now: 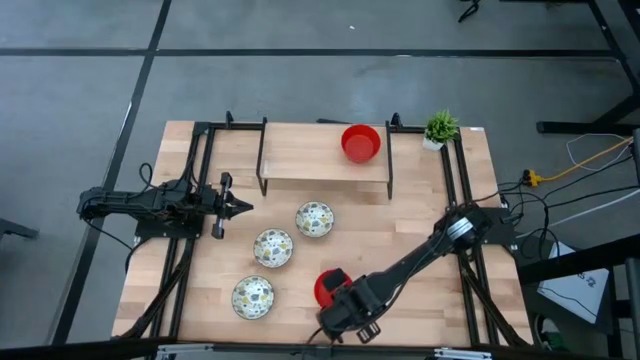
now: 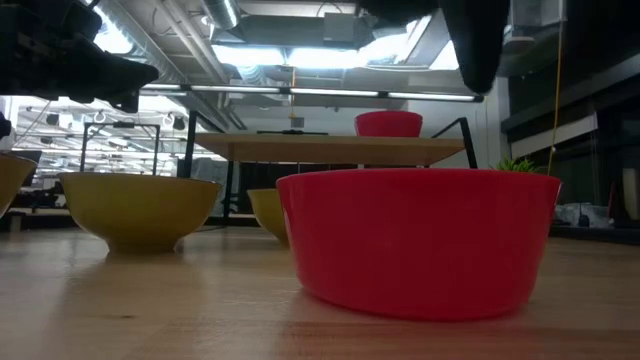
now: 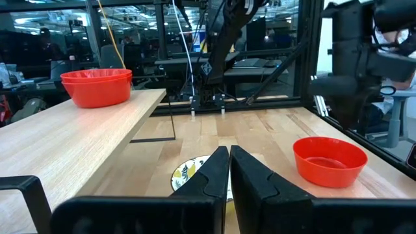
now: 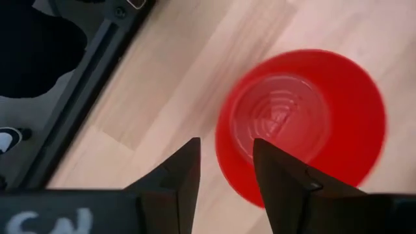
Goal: Pick & Place Mini bowls
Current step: Stack the red bowl on top of the red bowls on the shelf
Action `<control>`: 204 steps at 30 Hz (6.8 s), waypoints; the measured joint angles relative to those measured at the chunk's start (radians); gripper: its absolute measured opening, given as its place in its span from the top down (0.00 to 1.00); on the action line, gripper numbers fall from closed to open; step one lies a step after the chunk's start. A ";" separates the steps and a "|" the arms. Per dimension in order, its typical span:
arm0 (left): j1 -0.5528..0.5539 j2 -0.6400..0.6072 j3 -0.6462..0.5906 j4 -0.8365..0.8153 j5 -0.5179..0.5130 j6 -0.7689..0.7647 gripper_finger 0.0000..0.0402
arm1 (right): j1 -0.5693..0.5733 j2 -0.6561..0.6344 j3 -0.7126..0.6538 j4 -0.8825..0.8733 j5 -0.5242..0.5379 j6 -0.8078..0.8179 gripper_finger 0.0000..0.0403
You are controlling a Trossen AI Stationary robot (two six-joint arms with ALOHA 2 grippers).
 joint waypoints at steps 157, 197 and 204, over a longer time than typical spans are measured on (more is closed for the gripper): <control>0.000 0.000 0.000 0.000 0.000 0.000 0.98 | -0.001 0.119 0.054 0.027 0.327 0.410 0.99; 0.000 0.000 0.000 0.000 0.000 0.000 0.97 | -0.190 -0.100 0.316 -0.100 0.361 0.226 0.99; 0.000 0.000 0.000 0.000 0.000 0.000 0.97 | -0.250 -0.161 0.316 -0.178 0.374 0.149 0.99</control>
